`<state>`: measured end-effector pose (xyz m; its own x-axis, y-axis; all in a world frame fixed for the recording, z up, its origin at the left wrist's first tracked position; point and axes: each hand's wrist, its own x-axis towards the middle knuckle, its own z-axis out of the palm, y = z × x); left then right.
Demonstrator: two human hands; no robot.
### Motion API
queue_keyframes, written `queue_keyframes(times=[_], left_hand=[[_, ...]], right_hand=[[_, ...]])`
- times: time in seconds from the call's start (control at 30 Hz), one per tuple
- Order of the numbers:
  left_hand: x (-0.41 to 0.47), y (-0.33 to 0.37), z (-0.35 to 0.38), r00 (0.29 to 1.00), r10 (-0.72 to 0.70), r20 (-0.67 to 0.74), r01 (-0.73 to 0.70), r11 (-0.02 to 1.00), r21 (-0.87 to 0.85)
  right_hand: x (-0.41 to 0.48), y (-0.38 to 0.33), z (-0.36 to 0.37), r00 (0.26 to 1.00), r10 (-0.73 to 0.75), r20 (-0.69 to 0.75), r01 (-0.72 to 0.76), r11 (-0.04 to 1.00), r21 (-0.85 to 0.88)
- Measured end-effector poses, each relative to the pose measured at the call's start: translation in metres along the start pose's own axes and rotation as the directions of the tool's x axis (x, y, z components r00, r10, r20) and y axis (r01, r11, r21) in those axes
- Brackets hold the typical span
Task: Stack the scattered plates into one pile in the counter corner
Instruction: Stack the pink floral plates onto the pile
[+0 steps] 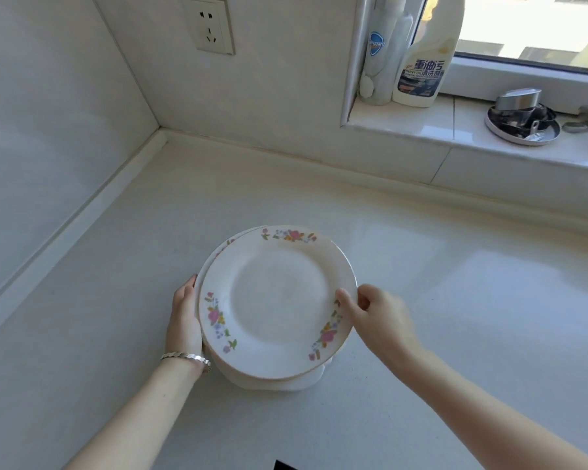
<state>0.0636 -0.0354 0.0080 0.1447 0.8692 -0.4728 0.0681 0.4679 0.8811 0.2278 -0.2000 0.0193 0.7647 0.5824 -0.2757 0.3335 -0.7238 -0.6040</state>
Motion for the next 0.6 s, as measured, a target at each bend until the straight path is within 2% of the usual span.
queue_keyframes(times=[0.1, 0.17, 0.2, 0.27, 0.33, 0.4, 0.47, 0.6], left_hand=[[0.005, -0.002, -0.002, 1.000, -0.023, -0.014, 0.023, 1.000, -0.014], [0.008, -0.004, -0.004, 0.999, -0.041, -0.019, 0.041, 0.999, -0.005], [0.008, -0.005, -0.005, 0.999, -0.047, -0.011, 0.047, 0.999, -0.006], [0.009, -0.006, -0.004, 0.999, -0.036, 0.010, 0.036, 0.999, 0.002], [0.008, -0.005, -0.002, 0.999, -0.006, 0.043, 0.006, 1.000, 0.002], [0.009, -0.006, -0.003, 0.998, 0.027, 0.065, -0.029, 0.999, 0.025], [0.011, -0.009, -0.006, 0.993, 0.078, 0.088, -0.083, 0.995, 0.052], [0.012, -0.014, -0.012, 0.987, 0.080, 0.138, -0.072, 0.996, -0.061]], right_hand=[[0.002, -0.001, 0.005, 0.997, -0.070, 0.014, 0.071, 0.979, -0.189], [0.004, -0.004, 0.006, 0.998, -0.059, 0.037, 0.065, 0.979, -0.193], [0.007, -0.004, 0.006, 0.999, -0.028, 0.045, 0.033, 0.994, -0.107], [0.017, -0.005, 0.006, 0.994, 0.048, 0.100, -0.066, 0.981, 0.185], [0.031, -0.006, 0.007, 0.977, 0.080, 0.198, -0.163, 0.878, 0.450], [0.040, -0.012, 0.014, 0.954, 0.068, 0.292, -0.247, 0.729, 0.639], [0.043, -0.013, 0.028, 0.956, 0.046, 0.291, -0.249, 0.652, 0.716], [0.035, -0.013, 0.041, 0.975, 0.039, 0.217, -0.194, 0.620, 0.760]])
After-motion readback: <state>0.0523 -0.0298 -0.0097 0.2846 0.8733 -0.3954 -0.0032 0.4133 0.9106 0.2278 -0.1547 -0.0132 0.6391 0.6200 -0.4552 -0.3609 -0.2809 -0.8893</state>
